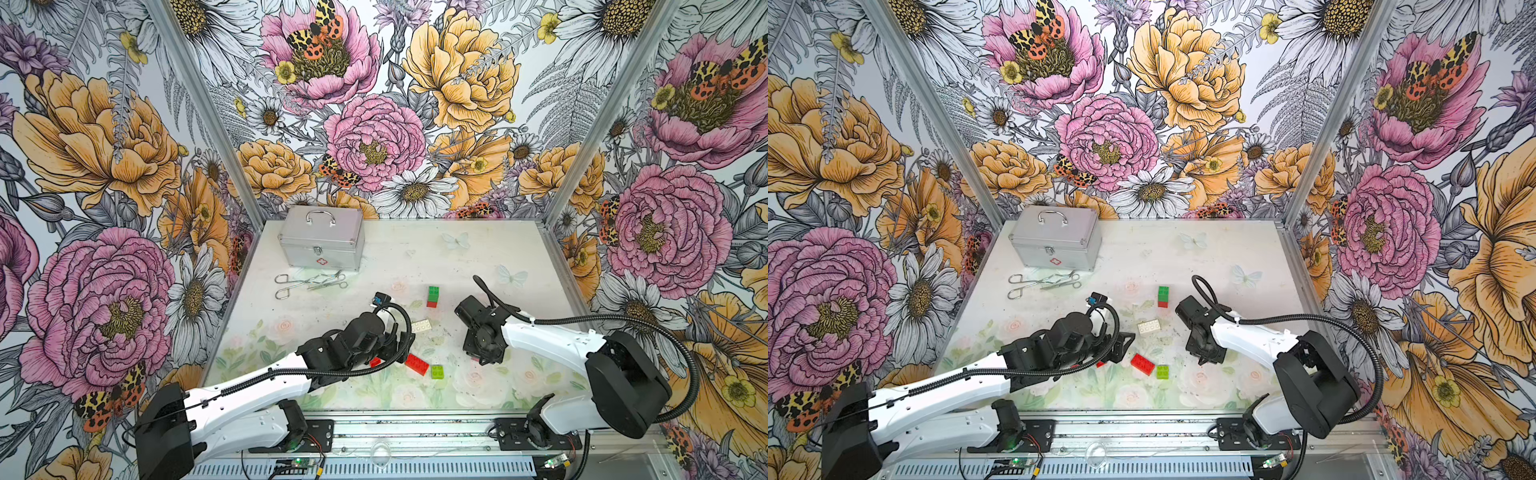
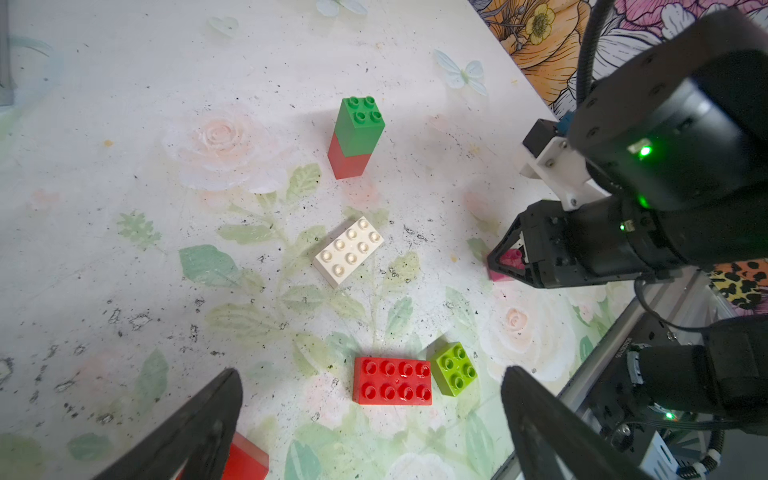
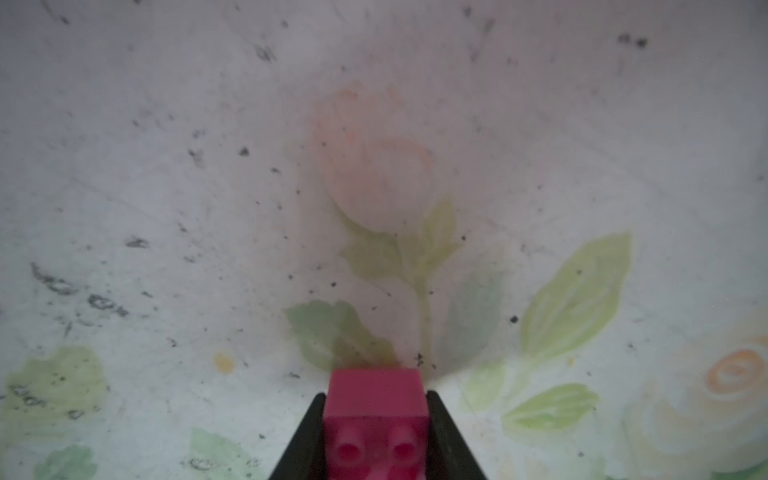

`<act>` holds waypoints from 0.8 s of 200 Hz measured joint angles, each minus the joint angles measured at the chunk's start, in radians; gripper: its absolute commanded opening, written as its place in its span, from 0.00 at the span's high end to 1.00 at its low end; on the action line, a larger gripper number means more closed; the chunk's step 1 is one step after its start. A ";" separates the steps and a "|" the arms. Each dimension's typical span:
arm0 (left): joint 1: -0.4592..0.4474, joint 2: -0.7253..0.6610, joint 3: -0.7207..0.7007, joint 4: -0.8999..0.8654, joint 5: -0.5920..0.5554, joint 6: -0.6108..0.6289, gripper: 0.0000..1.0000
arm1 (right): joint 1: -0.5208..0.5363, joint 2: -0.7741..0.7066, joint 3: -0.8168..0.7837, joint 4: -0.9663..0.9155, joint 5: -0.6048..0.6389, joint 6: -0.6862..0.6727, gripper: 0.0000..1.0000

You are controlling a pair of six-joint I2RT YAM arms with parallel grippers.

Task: Assemble the letter r with lego
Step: Move the lego brick at the center of the board.

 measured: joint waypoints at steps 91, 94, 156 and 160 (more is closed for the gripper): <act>0.130 0.106 0.073 0.007 0.052 0.035 0.01 | -0.130 0.296 0.298 -0.004 0.003 -0.333 0.66; 0.134 0.108 0.077 0.008 0.056 0.038 0.01 | -0.131 0.298 0.302 -0.004 0.003 -0.340 0.66; 0.187 0.109 0.095 0.018 0.111 0.045 0.01 | -0.154 0.351 0.357 -0.007 -0.006 -0.445 0.62; 0.189 0.109 0.095 0.019 0.113 0.045 0.01 | -0.155 0.354 0.357 -0.007 -0.006 -0.449 0.62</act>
